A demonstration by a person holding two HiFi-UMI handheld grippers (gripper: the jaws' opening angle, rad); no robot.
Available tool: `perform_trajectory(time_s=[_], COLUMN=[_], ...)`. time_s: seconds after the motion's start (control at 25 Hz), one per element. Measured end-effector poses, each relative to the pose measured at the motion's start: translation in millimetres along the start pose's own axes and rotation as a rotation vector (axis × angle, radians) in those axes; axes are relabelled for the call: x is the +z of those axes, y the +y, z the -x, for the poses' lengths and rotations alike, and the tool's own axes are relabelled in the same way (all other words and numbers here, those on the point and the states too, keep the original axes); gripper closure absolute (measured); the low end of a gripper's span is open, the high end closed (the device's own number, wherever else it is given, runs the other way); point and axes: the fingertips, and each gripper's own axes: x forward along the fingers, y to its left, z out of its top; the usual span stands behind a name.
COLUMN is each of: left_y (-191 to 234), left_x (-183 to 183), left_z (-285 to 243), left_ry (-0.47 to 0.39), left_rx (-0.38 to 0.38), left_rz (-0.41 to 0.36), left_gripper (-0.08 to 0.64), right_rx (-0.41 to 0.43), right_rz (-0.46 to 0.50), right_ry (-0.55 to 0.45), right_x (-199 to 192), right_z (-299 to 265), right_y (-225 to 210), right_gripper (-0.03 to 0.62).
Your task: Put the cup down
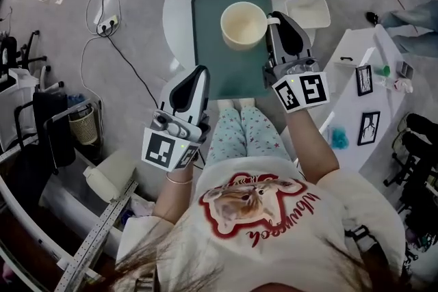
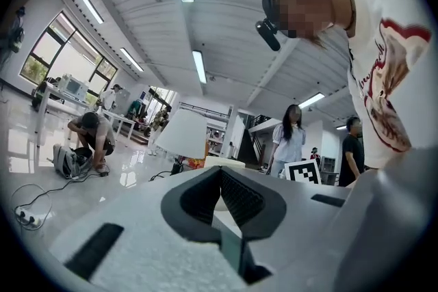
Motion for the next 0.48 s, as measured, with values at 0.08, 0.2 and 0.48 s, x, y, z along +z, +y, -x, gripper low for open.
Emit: perform_trajectory(time_s=[0.08,0.2,0.48], left_y=[5.6,12.8,9.2], left_x=[-7.2,-20.3,-44.7], left_z=[5.3,11.5,22.1], left_ry=[-0.001,0.006,0.040], left_rx=[0.020,0.044,0.059], left_rz=[0.012,0.023,0.054], left_gripper=[0.546,0.545,0.546], right_rx=[0.007,0.008,0.007], right_rz=[-0.004,0.001,-0.003], right_ry=[0.005,0.007,0.012], right_x=[-8.9,-20.5,-44.8], right_z=[-6.0,-15.2,-28.2], right_y=[-0.7,-2.1,-9.9], right_gripper=[0.535,0.535,0.535])
